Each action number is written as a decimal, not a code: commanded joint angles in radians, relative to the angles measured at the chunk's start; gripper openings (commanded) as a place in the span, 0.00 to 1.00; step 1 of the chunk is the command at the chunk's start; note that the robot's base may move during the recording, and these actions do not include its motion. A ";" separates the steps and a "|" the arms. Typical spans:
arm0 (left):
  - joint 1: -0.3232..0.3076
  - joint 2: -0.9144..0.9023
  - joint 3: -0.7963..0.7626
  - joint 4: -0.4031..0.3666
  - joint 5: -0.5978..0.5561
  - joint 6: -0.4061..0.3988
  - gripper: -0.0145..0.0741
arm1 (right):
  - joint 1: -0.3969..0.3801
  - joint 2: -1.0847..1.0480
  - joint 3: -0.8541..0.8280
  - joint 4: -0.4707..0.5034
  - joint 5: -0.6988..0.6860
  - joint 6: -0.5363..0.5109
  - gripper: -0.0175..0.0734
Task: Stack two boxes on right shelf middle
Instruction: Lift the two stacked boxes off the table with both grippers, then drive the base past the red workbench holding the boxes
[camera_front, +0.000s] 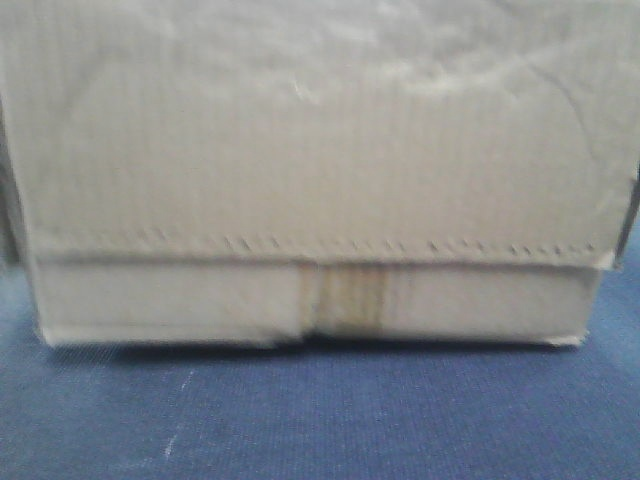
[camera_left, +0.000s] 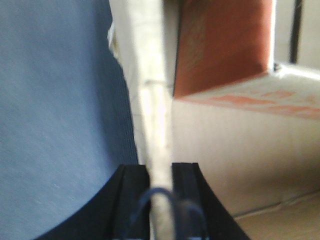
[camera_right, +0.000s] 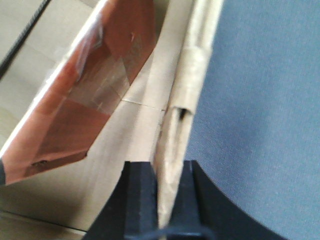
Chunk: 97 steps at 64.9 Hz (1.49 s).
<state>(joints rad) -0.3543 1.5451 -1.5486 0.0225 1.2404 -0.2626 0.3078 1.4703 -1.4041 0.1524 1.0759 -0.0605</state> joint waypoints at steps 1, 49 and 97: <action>0.000 -0.066 -0.080 0.009 -0.025 -0.002 0.04 | -0.005 -0.054 -0.047 -0.036 -0.043 -0.009 0.03; -0.001 -0.182 -0.487 0.038 -0.036 -0.002 0.04 | -0.005 -0.147 -0.498 -0.036 -0.045 -0.009 0.03; -0.001 -0.182 -0.487 0.037 -0.035 -0.002 0.04 | -0.005 -0.147 -0.498 -0.036 -0.089 -0.009 0.03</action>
<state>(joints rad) -0.3543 1.3815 -2.0181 0.0763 1.2543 -0.2626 0.3078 1.3327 -1.8917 0.1489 1.0490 -0.0586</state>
